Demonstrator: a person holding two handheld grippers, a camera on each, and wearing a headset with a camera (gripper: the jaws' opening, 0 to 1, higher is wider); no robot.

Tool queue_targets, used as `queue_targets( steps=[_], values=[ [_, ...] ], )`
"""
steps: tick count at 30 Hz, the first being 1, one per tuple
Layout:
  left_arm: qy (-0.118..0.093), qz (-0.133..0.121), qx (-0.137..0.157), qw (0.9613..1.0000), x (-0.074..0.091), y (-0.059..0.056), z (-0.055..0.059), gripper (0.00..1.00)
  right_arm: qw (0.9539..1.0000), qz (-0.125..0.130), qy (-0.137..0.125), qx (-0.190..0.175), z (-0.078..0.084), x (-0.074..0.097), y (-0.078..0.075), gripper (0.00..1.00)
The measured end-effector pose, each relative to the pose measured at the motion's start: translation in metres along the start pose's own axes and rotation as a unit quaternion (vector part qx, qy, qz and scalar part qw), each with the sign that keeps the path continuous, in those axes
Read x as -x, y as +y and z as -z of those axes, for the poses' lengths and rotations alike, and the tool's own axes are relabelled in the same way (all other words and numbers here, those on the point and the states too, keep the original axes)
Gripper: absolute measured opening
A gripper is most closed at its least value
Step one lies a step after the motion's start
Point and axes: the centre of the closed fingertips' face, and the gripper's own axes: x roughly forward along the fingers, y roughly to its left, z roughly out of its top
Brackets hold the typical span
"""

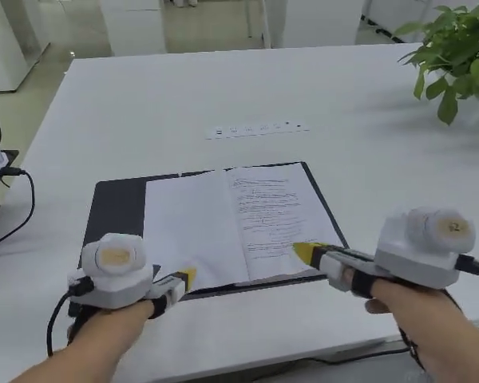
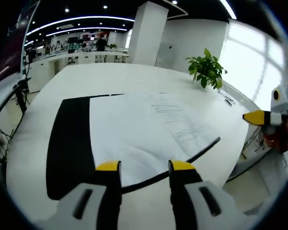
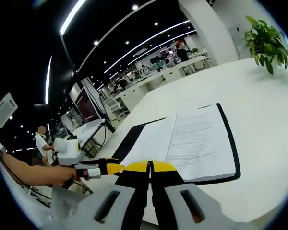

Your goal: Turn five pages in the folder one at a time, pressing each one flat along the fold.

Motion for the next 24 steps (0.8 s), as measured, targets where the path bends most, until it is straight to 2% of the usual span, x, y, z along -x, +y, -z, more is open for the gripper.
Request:
queue_targets(
  steps=[1, 4, 8, 11, 18, 19, 22, 24],
  values=[
    [-0.003, 0.005, 0.006, 1.0, 0.008, -0.005, -0.004, 0.4, 0.9999, 0.006, -0.007, 0.011, -0.005, 0.006, -0.002, 0.0],
    [-0.015, 0.02, -0.01, 0.9996, 0.027, -0.017, -0.011, 0.43, 0.9996, 0.017, -0.009, 0.021, -0.011, 0.018, -0.009, 0.0],
    [-0.033, 0.02, 0.0, 0.9993, 0.045, -0.02, -0.019, 0.48, 0.9994, 0.026, -0.021, 0.011, -0.019, 0.033, -0.016, 0.0],
    [-0.046, 0.01, 0.01, 0.9988, 0.058, -0.019, -0.023, 0.56, 0.999, 0.037, -0.02, 0.014, -0.02, 0.04, -0.021, 0.0],
    [-0.063, -0.027, 0.0, 0.9977, 0.08, -0.014, -0.025, 0.79, 0.9969, 0.061, -0.01, 0.049, -0.017, 0.046, -0.031, 0.17],
    [-0.065, -0.032, -0.002, 0.9974, 0.081, -0.012, -0.025, 0.82, 0.9962, 0.068, -0.007, 0.054, -0.015, 0.047, -0.035, 0.22],
    [-0.068, -0.042, -0.01, 0.9968, 0.086, -0.009, -0.022, 0.86, 0.9947, 0.076, 0.008, 0.068, -0.009, 0.048, -0.041, 0.35],
    [-0.065, -0.048, -0.016, 0.9967, 0.087, -0.004, -0.017, 0.87, 0.9939, 0.076, 0.016, 0.078, -0.005, 0.048, -0.043, 0.39]
  ],
)
